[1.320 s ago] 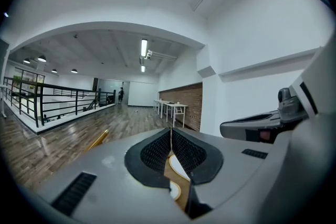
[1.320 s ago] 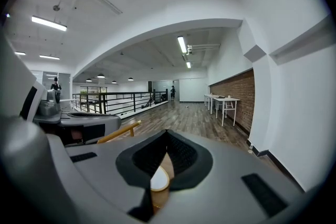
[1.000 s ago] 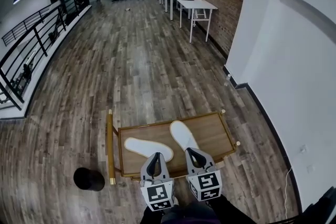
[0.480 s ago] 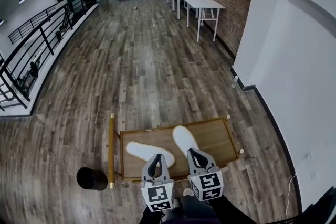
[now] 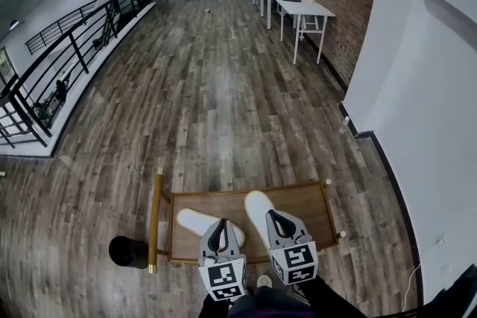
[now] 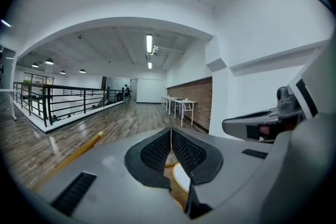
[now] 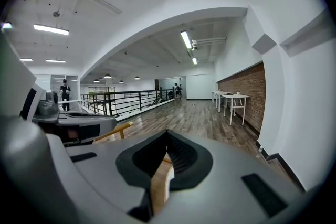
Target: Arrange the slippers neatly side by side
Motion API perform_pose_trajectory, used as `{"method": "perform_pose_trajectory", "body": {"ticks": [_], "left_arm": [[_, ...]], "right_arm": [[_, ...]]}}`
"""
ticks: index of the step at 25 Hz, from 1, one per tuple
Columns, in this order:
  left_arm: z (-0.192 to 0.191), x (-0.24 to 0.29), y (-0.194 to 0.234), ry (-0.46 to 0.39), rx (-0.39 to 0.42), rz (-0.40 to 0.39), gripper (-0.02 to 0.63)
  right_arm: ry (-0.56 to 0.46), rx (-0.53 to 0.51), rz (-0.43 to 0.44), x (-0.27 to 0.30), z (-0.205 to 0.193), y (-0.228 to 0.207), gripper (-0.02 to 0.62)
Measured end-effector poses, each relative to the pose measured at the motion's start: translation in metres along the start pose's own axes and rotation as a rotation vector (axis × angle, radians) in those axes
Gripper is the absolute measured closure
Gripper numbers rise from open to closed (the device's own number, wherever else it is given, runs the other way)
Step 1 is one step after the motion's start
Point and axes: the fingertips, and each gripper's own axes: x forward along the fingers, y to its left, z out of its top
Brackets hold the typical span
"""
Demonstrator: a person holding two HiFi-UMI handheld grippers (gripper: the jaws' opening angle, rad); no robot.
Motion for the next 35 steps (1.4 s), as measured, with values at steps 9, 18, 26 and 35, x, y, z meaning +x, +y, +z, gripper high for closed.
{"method": "perform_pose_trajectory", "body": {"ticks": [9, 18, 26, 35], "left_arm": [[0.0, 0.014, -0.009, 0.017, 0.019, -0.006, 0.595], [-0.002, 0.029, 0.002, 0.04, 0.03, -0.029, 0.595], [-0.03, 0.033, 0.017, 0.099, 0.006, -0.035, 0.595], [-0.044, 0.036, 0.037, 0.131, -0.013, -0.01, 0.595]], "right_arm": [[0.035, 0.018, 0.009, 0.006, -0.014, -0.012, 0.597], [0.057, 0.127, 0.089, 0.036, -0.019, -0.017, 0.597], [0.137, 0.195, 0.083, 0.064, -0.045, -0.037, 0.597], [0.443, 0.189, 0.245, 0.106, -0.101, -0.046, 0.479]]}}
